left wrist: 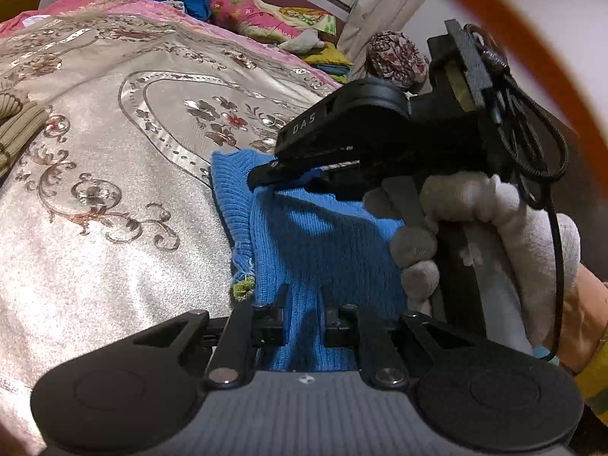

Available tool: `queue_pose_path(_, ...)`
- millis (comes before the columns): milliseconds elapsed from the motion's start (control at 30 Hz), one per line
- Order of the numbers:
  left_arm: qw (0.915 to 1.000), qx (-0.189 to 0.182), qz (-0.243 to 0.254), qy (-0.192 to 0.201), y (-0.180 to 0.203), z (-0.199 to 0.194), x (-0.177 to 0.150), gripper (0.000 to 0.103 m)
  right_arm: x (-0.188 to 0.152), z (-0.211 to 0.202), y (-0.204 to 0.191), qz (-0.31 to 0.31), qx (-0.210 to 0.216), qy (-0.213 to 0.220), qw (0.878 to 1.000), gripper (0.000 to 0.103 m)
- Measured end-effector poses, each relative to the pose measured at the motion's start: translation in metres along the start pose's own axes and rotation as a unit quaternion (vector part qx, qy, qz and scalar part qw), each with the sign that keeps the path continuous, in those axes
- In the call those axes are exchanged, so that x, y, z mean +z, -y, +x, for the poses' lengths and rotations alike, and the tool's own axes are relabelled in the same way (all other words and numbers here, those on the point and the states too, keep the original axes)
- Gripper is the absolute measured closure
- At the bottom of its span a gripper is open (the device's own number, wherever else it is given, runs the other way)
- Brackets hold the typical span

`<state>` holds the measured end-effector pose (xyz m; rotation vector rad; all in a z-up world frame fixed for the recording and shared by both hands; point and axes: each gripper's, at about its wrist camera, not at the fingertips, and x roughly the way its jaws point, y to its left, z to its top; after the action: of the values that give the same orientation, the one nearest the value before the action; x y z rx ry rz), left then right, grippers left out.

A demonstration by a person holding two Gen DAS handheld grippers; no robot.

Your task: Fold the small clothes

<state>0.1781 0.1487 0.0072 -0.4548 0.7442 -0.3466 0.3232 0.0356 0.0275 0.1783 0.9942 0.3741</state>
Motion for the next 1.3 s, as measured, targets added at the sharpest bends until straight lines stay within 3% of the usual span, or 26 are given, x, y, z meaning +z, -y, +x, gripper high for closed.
queue_pose_path(33, 1.0, 0.0, 0.0, 0.0, 0.0, 0.0, 0.0, 0.084, 0.0, -0.001, 0.0, 0.001, 0.003, 0.0, 1.0, 0.098)
queue_pose_path(267, 1.0, -0.001, -0.003, -0.002, 0.001, 0.0, -0.001, 0.079, 0.008, -0.018, -0.022, -0.022, 0.042, 0.034, 0.998, 0.099)
queue_pose_path(467, 0.9998, -0.001, -0.011, -0.015, -0.001, 0.003, -0.002, 0.077, 0.002, 0.013, -0.017, -0.022, 0.015, -0.005, 1.0, 0.096)
queue_pose_path(633, 0.9996, 0.003, -0.02, -0.019, -0.003, 0.006, -0.004, 0.077, 0.004, 0.006, -0.015, 0.003, 0.061, -0.001, 0.998, 0.091)
queue_pose_path(867, 0.9995, 0.002, -0.029, -0.014, -0.005, 0.005, -0.006, 0.077, 0.006, 0.004, -0.028, -0.012, 0.084, -0.003, 0.996, 0.091)
queue_pose_path(1067, 0.9998, 0.008, -0.016, -0.001, -0.003, 0.0, -0.004, 0.077, 0.012, -0.041, -0.007, 0.015, 0.102, 0.046, 0.994, 0.091)
queue_pose_path(1167, 0.9998, 0.01, -0.013, 0.008, -0.002, -0.004, -0.004, 0.077, 0.009, -0.078, 0.022, 0.006, 0.066, 0.084, 0.994, 0.086)
queue_pose_path(1300, 0.9992, 0.025, 0.017, 0.026, 0.006, -0.01, -0.001, 0.077, -0.001, -0.113, 0.076, 0.004, -0.019, 0.117, 0.993, 0.08)
